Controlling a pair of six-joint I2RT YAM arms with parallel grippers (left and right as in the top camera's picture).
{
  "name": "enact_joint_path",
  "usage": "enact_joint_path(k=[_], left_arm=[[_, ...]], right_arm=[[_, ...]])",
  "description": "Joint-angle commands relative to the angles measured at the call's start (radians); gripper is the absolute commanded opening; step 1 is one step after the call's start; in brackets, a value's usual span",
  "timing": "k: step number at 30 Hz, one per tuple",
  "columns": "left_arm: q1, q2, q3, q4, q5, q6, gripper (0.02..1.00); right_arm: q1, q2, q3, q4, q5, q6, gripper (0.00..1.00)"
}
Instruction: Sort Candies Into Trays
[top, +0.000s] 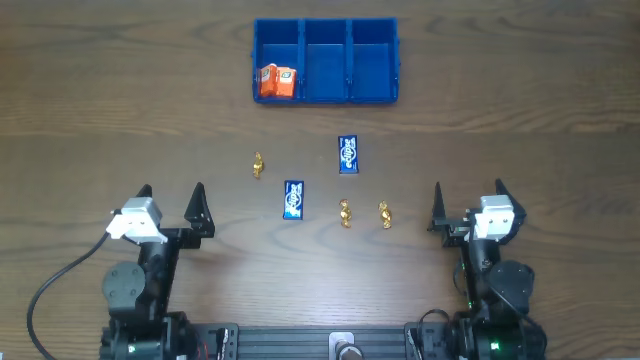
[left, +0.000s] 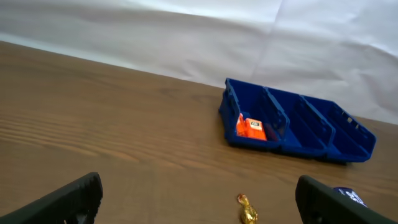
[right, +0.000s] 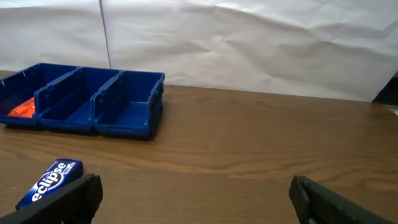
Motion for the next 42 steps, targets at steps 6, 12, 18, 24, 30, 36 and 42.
enact_joint_path(k=[6,12,18,24,30,36,42], left_arm=[[0.002,-0.006,-0.018,-0.037,0.018,0.029,0.998],[0.002,-0.006,-0.018,-0.037,0.018,0.029,0.998],[0.002,-0.006,-0.018,-0.037,0.018,0.029,0.998],[0.002,-0.006,-0.018,-0.037,0.018,0.029,0.996],[0.002,-0.006,-0.018,-0.037,0.018,0.029,0.998],[0.002,-0.006,-0.018,-0.037,0.018,0.029,0.996],[0.002,-0.006,-0.018,-0.037,0.018,0.029,0.998]], right_arm=[[0.004,-0.005,-0.003,-0.005,0.002,-0.012,0.998],[0.004,-0.005,-0.003,0.043,0.003,-0.016,0.998],[0.004,-0.005,-0.003,0.132,0.002,-0.015,0.998],[0.004,-0.003,0.003,0.245,0.036,0.125,0.998],[0.006,0.196,0.219,0.07,-0.089,0.256,0.998],[0.052,0.562,0.551,-0.192,-0.146,0.281,0.998],[0.34,0.971,0.85,-0.369,-0.084,0.362,0.998]])
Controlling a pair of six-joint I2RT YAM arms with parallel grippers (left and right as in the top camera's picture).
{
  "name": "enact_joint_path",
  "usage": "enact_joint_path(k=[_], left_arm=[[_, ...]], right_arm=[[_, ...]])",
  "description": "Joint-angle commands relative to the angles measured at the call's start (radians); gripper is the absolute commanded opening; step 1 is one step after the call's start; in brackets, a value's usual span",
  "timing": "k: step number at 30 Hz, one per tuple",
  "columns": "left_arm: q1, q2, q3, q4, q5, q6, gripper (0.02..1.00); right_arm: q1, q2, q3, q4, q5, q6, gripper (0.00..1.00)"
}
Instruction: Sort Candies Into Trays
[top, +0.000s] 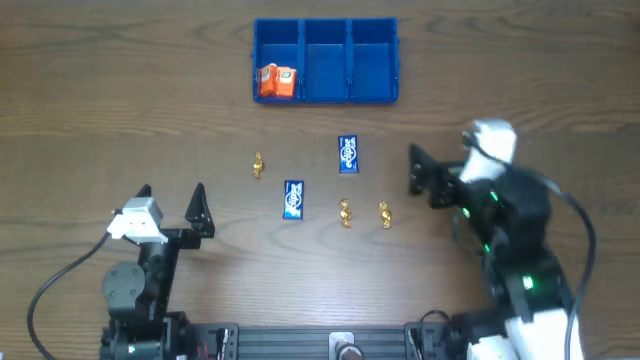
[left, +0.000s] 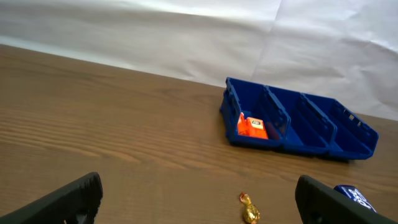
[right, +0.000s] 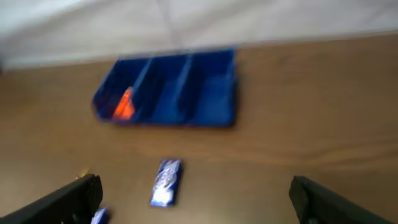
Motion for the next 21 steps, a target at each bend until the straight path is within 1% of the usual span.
enact_joint_path(k=[1,3,5,6,7,8,9,10,13,14,15,21], left_arm=[[0.002,-0.006,-0.019,-0.033,0.018,0.011,0.998],[0.002,-0.006,-0.019,-0.033,0.018,0.011,0.998],[0.002,-0.006,-0.019,-0.033,0.018,0.011,0.998],[0.002,-0.006,-0.019,-0.033,0.018,0.011,0.996],[0.002,-0.006,-0.019,-0.033,0.018,0.011,0.998],[0.002,-0.006,-0.019,-0.033,0.018,0.011,0.998],[0.002,-0.006,-0.019,-0.033,0.018,0.011,0.998],[0.002,-0.006,-0.019,-0.033,0.018,0.011,0.998],[0.002,-0.006,-0.019,-0.033,0.018,0.011,0.998],[0.002,-0.006,-0.019,-0.033,0.018,0.011,0.998],[0.002,-0.006,-0.019,-0.033,0.018,0.011,0.998],[0.002,-0.006,-0.019,-0.033,0.018,0.011,0.998]], right_arm=[[0.237,0.28,0.201,-0.092,0.079,0.104,0.998],[0.35,0.43,0.301,-0.155,0.131,0.165,0.998],[0.442,0.581,0.404,-0.231,0.141,0.229,0.998],[0.498,0.685,0.478,-0.295,0.161,0.282,0.998],[0.518,0.725,0.507,-0.322,0.179,0.307,0.998],[0.564,0.813,0.569,-0.379,0.223,0.363,0.998],[0.595,0.88,0.616,-0.417,0.249,0.407,0.998],[0.625,0.947,0.662,-0.445,0.26,0.445,0.998],[0.678,1.071,0.733,-0.482,0.274,0.546,0.998],[0.699,1.131,0.742,-0.508,0.292,0.64,0.998],[0.706,1.156,0.742,-0.512,0.293,0.673,0.998],[0.722,1.254,0.742,-0.51,0.316,0.777,0.998]])
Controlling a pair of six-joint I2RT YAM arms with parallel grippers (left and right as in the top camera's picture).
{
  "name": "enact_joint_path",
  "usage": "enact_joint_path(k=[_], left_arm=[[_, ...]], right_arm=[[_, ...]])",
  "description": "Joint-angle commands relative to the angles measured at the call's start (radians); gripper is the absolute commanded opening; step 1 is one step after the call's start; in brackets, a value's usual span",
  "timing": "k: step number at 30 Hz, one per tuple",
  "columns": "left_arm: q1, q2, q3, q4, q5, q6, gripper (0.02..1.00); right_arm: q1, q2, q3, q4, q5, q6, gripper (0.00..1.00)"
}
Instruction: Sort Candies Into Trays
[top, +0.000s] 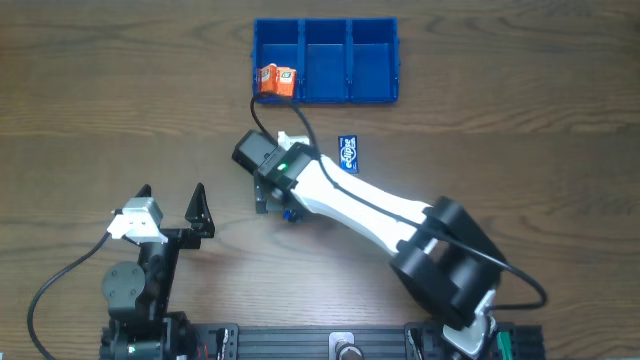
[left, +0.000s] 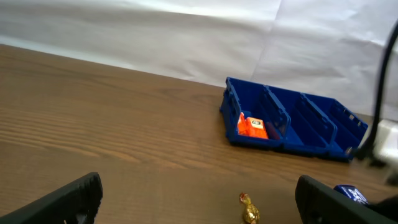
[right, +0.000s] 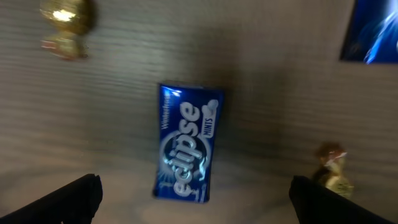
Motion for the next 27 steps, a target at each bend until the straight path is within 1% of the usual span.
enact_joint_path(k=[1,8,13,17,19,27], left_arm=[[0.002,-0.006,-0.019,-0.033,0.018,0.011,0.996],[0.002,-0.006,-0.019,-0.032,0.018,0.011,0.998],[0.002,-0.006,-0.019,-0.032,0.018,0.011,0.998],[0.002,-0.006,-0.019,-0.032,0.018,0.011,0.998],[0.002,-0.006,-0.019,-0.032,0.018,0.011,0.998],[0.002,-0.006,-0.019,-0.033,0.018,0.011,0.998]], right_arm=[[0.009,0.071,0.018,0.003,0.052,0.129,0.998],[0.009,0.107,0.018,0.048,0.051,0.127,0.996],[0.01,0.118,0.018,0.059,0.051,0.121,0.888],[0.01,0.121,0.017,0.058,0.051,0.12,0.715],[0.01,0.121,0.017,0.059,0.051,0.12,0.654],[0.01,0.13,0.015,0.077,0.04,0.101,0.586]])
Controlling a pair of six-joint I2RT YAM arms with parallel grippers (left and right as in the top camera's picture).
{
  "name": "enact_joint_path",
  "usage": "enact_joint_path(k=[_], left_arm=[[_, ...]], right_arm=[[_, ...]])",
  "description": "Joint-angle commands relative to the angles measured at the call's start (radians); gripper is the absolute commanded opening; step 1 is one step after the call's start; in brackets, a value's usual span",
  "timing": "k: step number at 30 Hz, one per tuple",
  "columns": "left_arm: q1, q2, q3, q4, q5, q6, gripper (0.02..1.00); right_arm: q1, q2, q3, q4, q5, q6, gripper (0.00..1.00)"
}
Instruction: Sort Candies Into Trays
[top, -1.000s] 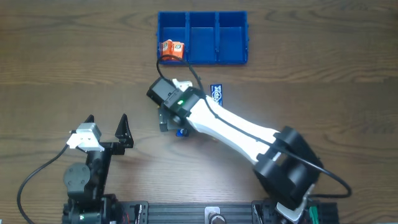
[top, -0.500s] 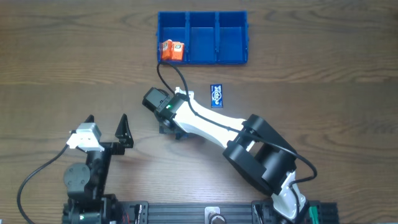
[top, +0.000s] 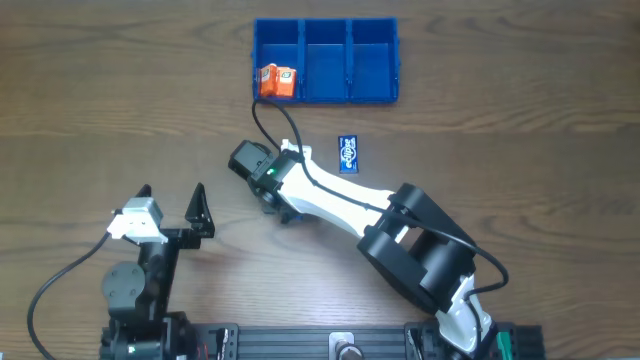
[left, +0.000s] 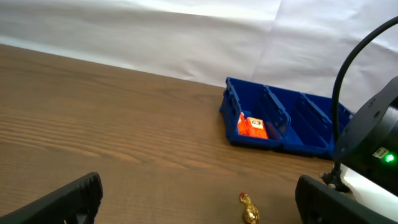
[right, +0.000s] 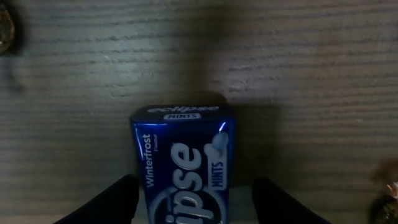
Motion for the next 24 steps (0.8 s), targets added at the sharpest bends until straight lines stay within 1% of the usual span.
enact_joint_path(k=[1,6,8,9,11,15,17,18,20,23,24], left_arm=[[0.002,-0.006,-0.019,-0.032,0.018,0.011,0.998],[0.002,-0.006,-0.019,-0.032,0.018,0.011,0.998],[0.002,-0.006,-0.019,-0.032,0.018,0.011,0.998],[0.002,-0.006,-0.019,-0.032,0.018,0.011,0.998],[0.002,-0.006,-0.019,-0.032,0.018,0.011,0.998],[0.002,-0.006,-0.019,-0.032,0.018,0.011,0.998],[0.002,-0.006,-0.019,-0.032,0.018,0.011,0.998],[0.002,-0.006,-0.019,-0.032,0.018,0.011,0.998],[0.002,-0.006,-0.019,-0.033,0.018,0.011,0.998],[0.002,-0.006,-0.019,-0.032,0.018,0.011,0.998],[0.002,-0.006,-0.019,-0.032,0.018,0.011,0.998]], right_arm=[[0.003,0.027,0.014,0.003,0.013,-0.012,0.577],[0.003,0.035,0.014,0.01,0.013,-0.013,0.494],[0.003,0.035,0.014,0.011,0.013,-0.016,0.439],[0.003,0.035,0.014,0.01,0.013,-0.016,0.371],[0.003,0.035,0.014,0.01,0.013,-0.016,0.318],[0.003,0.024,0.027,0.001,0.016,-0.045,0.283],[-0.002,-0.044,0.048,-0.019,0.04,-0.096,0.261],[-0.006,-0.081,0.055,-0.033,0.06,-0.1,0.257],[-0.026,-0.176,0.08,-0.069,0.119,-0.145,0.253],[-0.081,-0.258,0.155,-0.126,0.18,-0.233,0.251],[-0.123,-0.26,0.227,-0.166,0.204,-0.283,0.251]])
